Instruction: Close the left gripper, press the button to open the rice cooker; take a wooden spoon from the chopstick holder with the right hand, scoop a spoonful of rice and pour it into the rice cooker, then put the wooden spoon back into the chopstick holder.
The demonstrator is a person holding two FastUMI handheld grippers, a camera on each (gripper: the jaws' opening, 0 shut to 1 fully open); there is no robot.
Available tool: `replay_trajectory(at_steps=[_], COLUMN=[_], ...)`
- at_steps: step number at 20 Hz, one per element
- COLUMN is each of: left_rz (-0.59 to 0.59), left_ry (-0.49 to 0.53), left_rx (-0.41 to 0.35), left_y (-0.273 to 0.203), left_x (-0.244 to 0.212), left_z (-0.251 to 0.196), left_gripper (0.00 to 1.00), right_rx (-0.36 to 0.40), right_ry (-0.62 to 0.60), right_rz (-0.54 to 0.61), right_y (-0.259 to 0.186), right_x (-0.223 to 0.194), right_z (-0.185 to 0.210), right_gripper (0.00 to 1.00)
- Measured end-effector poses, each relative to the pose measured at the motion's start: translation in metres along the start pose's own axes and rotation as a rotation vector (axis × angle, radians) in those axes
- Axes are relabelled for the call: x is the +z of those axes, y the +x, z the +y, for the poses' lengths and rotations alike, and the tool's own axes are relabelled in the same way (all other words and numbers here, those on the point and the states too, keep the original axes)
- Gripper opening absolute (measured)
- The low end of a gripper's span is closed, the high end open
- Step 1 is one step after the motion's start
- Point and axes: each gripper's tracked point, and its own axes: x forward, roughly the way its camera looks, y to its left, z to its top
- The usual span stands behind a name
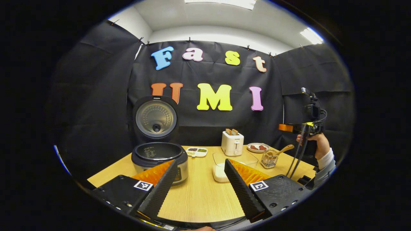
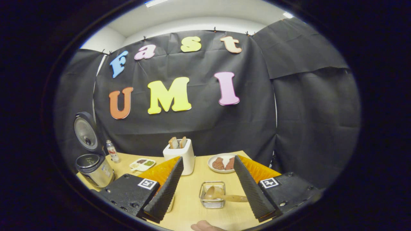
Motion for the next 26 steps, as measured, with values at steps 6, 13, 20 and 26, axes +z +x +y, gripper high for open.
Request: replay_trajectory(at_steps=[6, 13, 20, 26], left_rz=[-0.076, -0.187, -0.249, -0.192], left_ry=[0.004, -0.046, 0.010, -0.036], left_rx=[0.056, 0.084, 0.093, 0.146], left_y=[0.028, 0.056, 0.126, 0.201], left_x=[0.065, 0.158, 0.213, 0.210], left_z=[0.038, 0.060, 0.073, 0.110], left_gripper=[0.94, 0.94, 0.94, 0.94], right_rx=[0.042, 0.079, 0.107, 0.151], right_ry=[-0.017, -0.034, -0.034, -0.030], right_rz=[-0.021, -0.066, -0.086, -0.122], right_y=[-0.055, -0.091, -0.101, -0.104], right_x=[-0.002, -0.002, -0.010, -0.016], right_z=[0.019, 0.014, 0.013, 0.016], right_gripper=[1.00, 1.00, 1.00, 0.95])
